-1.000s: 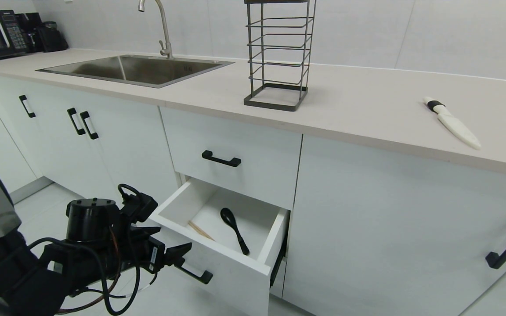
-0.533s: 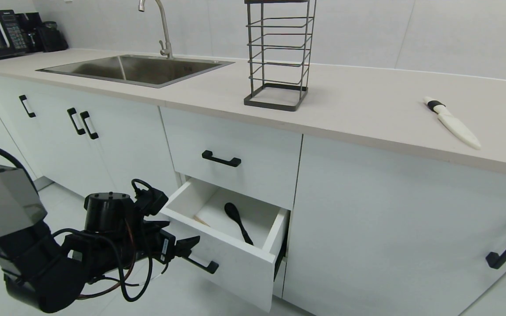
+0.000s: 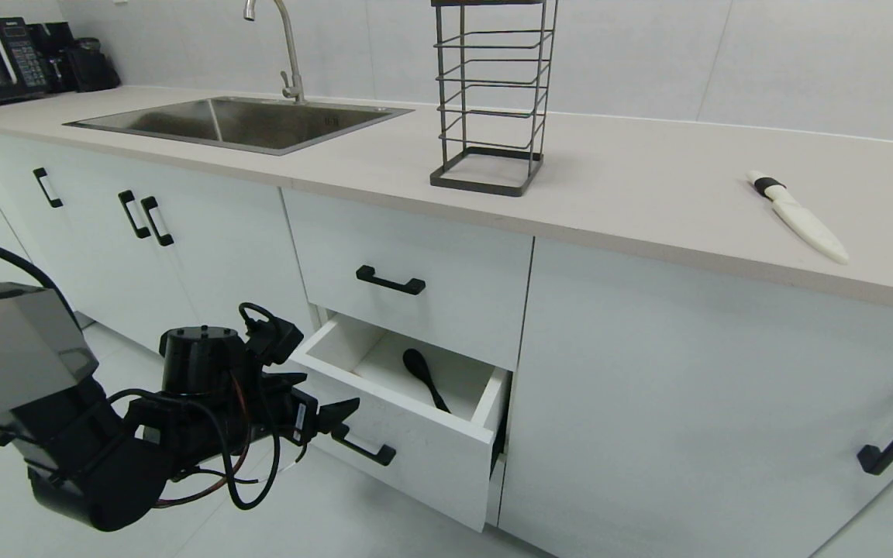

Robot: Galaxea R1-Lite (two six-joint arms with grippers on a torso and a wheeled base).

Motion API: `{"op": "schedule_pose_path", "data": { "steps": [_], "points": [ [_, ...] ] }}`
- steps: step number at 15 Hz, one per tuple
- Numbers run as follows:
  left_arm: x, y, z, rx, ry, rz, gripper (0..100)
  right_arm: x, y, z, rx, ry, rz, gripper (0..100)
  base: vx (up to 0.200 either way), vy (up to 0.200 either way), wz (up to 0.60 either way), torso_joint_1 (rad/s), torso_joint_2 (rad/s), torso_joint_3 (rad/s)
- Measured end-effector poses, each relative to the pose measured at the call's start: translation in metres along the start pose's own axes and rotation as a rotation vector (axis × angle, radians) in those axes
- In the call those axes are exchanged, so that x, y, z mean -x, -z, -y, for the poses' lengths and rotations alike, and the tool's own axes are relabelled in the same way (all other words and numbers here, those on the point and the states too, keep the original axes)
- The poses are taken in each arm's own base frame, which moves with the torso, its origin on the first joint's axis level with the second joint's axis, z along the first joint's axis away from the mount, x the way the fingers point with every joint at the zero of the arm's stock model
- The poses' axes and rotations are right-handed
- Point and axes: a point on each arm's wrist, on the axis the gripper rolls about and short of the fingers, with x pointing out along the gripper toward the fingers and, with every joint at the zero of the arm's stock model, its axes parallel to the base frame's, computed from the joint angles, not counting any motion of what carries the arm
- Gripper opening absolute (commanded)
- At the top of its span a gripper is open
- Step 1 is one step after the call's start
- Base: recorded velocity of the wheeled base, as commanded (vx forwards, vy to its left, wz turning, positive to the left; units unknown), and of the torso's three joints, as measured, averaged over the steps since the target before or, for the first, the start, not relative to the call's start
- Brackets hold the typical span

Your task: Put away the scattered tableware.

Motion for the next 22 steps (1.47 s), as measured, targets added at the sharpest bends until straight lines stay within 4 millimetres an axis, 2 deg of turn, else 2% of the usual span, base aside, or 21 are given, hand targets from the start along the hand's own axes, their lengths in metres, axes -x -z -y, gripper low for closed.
{"op": "schedule_pose_path", "data": {
  "steps": [8, 22],
  "points": [
    [-0.009, -0.006, -0.003, 0.009, -0.002, 0.027, 100, 0.0, 0.0, 0.0, 0.0, 0.0, 0.0, 100, 0.0, 0.0, 0.0, 0.0, 0.0, 0.0],
    [-0.048, -0.012, -0.012, 0.019, 0.0, 0.055, 100, 0.0, 0.0, 0.0, 0.0, 0.0, 0.0, 100, 0.0, 0.0, 0.0, 0.0, 0.0, 0.0]
  ]
}}
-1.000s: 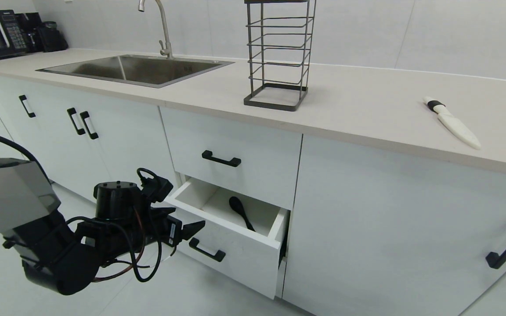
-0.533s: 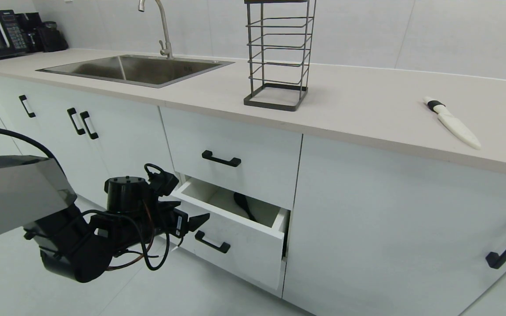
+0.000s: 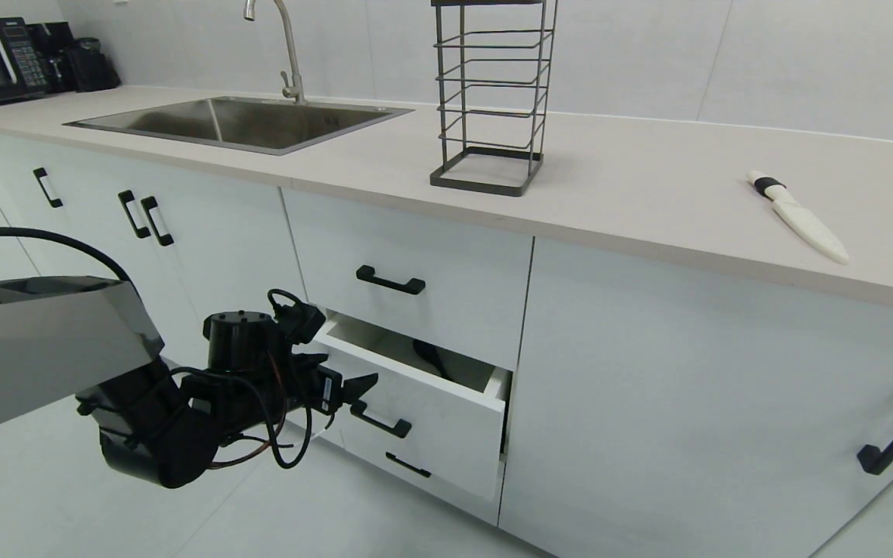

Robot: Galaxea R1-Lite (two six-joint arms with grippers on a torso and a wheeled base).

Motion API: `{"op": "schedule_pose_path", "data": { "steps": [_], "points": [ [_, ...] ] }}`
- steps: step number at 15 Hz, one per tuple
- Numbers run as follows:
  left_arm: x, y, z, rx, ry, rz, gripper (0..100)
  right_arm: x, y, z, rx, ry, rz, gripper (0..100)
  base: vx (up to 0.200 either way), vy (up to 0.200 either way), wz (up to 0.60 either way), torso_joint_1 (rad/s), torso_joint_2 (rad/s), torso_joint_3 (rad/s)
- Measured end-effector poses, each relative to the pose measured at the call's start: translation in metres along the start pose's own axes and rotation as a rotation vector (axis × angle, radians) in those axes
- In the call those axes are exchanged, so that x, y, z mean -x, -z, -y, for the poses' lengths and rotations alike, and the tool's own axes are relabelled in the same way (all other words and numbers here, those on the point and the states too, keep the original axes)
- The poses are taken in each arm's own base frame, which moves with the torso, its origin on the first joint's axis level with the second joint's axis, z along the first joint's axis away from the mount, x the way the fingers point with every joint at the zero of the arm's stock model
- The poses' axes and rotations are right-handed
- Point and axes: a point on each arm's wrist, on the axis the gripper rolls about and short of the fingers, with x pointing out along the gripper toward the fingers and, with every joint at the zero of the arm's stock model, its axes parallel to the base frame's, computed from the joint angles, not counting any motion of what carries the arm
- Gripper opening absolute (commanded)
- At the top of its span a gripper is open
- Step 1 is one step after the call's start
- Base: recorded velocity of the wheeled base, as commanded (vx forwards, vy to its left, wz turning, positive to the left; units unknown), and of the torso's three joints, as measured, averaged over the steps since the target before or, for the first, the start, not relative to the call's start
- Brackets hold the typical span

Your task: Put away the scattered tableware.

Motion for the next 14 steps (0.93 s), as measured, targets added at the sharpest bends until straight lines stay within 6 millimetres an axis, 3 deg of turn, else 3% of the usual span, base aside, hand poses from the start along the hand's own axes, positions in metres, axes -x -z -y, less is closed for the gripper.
{"op": "schedule_pose_path", "data": {
  "steps": [14],
  "points": [
    [-0.034, -0.003, -0.011, -0.003, -0.006, 0.086, 100, 0.0, 0.0, 0.0, 0.0, 0.0, 0.0, 100, 0.0, 0.0, 0.0, 0.0, 0.0, 0.0]
  ]
}}
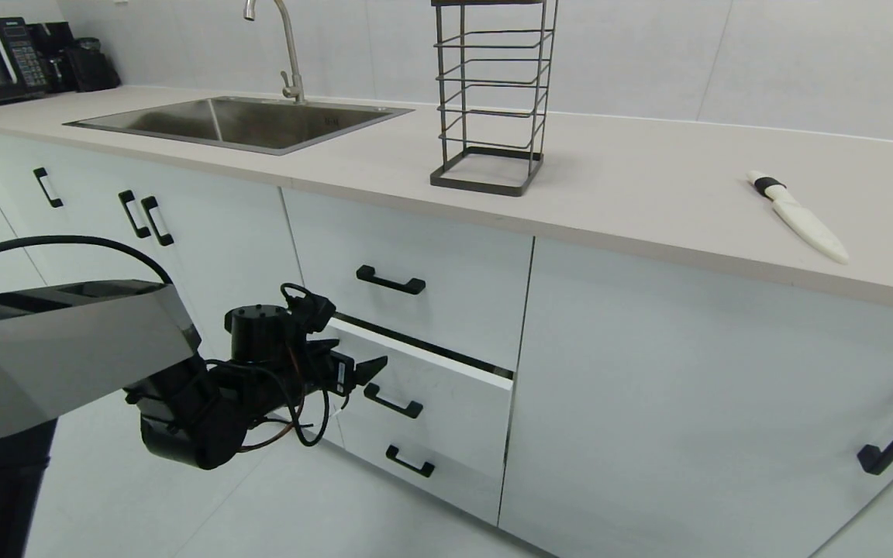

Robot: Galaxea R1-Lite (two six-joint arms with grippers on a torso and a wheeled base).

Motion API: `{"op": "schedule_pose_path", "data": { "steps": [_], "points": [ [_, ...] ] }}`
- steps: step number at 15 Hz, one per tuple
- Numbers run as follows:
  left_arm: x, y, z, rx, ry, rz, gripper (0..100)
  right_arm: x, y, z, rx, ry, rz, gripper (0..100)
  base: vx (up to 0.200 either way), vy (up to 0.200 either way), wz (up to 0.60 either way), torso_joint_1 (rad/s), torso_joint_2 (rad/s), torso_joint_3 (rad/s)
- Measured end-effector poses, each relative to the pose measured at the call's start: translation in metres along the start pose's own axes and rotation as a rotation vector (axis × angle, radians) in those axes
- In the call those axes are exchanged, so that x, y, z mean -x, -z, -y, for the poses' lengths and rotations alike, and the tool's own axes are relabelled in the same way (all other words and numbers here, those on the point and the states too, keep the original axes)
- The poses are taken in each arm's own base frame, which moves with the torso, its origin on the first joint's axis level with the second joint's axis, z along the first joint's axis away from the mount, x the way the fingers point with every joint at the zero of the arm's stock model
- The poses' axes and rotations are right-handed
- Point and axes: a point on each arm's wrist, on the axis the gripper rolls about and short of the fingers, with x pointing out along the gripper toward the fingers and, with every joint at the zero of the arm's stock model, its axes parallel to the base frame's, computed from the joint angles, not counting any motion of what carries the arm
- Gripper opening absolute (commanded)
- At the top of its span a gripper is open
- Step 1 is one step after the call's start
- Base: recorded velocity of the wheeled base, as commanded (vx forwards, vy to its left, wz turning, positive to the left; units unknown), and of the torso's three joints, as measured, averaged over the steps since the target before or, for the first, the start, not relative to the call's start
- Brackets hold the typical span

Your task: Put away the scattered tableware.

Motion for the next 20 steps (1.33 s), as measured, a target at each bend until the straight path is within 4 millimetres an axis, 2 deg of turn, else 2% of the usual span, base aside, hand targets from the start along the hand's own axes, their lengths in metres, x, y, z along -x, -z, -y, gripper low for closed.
{"op": "schedule_pose_path", "data": {
  "steps": [4, 7, 12, 15, 20],
  "points": [
    [-0.011, -0.006, -0.003, 0.019, -0.002, 0.1, 100, 0.0, 0.0, 0.0, 0.0, 0.0, 0.0, 100, 0.0, 0.0, 0.0, 0.0, 0.0, 0.0],
    [-0.017, 0.0, -0.004, 0.024, -0.004, 0.099, 100, 0.0, 0.0, 0.0, 0.0, 0.0, 0.0, 100, 0.0, 0.0, 0.0, 0.0, 0.0, 0.0],
    [-0.013, 0.003, 0.0, 0.017, -0.028, 0.118, 100, 0.0, 0.0, 0.0, 0.0, 0.0, 0.0, 100, 0.0, 0.0, 0.0, 0.0, 0.0, 0.0],
    [0.011, 0.002, 0.012, 0.014, -0.015, 0.111, 100, 0.0, 0.0, 0.0, 0.0, 0.0, 0.0, 100, 0.0, 0.0, 0.0, 0.0, 0.0, 0.0],
    [0.094, -0.019, 0.034, -0.001, -0.015, 0.165, 100, 0.0, 0.0, 0.0, 0.0, 0.0, 0.0, 100, 0.0, 0.0, 0.0, 0.0, 0.0, 0.0]
  ]
}}
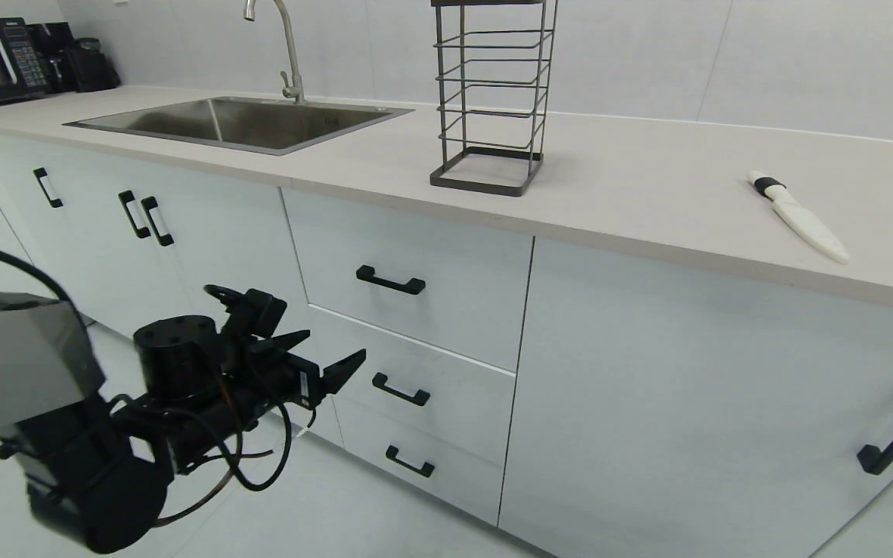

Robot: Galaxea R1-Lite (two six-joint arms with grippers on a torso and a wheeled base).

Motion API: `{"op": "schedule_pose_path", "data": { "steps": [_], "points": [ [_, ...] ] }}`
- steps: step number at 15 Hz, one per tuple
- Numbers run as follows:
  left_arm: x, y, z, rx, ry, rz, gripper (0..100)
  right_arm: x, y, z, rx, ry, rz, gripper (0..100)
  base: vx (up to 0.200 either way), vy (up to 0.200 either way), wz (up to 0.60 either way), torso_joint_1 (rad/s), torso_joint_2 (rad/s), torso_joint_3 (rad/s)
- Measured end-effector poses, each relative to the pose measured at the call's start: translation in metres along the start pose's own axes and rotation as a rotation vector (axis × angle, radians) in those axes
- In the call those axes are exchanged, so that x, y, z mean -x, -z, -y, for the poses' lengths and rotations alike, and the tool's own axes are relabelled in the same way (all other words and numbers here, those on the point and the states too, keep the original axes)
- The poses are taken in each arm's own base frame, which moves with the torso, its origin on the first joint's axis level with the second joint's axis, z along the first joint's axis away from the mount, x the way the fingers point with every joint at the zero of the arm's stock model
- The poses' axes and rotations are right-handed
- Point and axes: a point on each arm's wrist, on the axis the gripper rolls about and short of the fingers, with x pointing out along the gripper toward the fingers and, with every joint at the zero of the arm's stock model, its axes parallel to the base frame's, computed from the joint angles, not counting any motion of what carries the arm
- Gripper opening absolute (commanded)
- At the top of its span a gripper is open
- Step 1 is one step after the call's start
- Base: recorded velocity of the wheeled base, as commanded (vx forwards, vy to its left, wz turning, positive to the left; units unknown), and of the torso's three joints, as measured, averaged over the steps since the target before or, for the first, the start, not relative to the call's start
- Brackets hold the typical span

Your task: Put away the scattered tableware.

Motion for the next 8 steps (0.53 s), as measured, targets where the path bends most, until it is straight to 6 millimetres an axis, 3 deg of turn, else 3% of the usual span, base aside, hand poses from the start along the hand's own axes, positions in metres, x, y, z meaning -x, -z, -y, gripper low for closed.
{"op": "schedule_pose_path", "data": {
  "steps": [4, 8],
  "points": [
    [0.07, -0.021, 0.016, -0.019, -0.007, 0.07, 100, 0.0, 0.0, 0.0, 0.0, 0.0, 0.0, 100, 0.0, 0.0, 0.0, 0.0, 0.0, 0.0],
    [0.139, -0.046, 0.029, -0.063, -0.039, 0.255, 100, 0.0, 0.0, 0.0, 0.0, 0.0, -0.001, 100, 0.0, 0.0, 0.0, 0.0, 0.0, 0.0]
  ]
}}
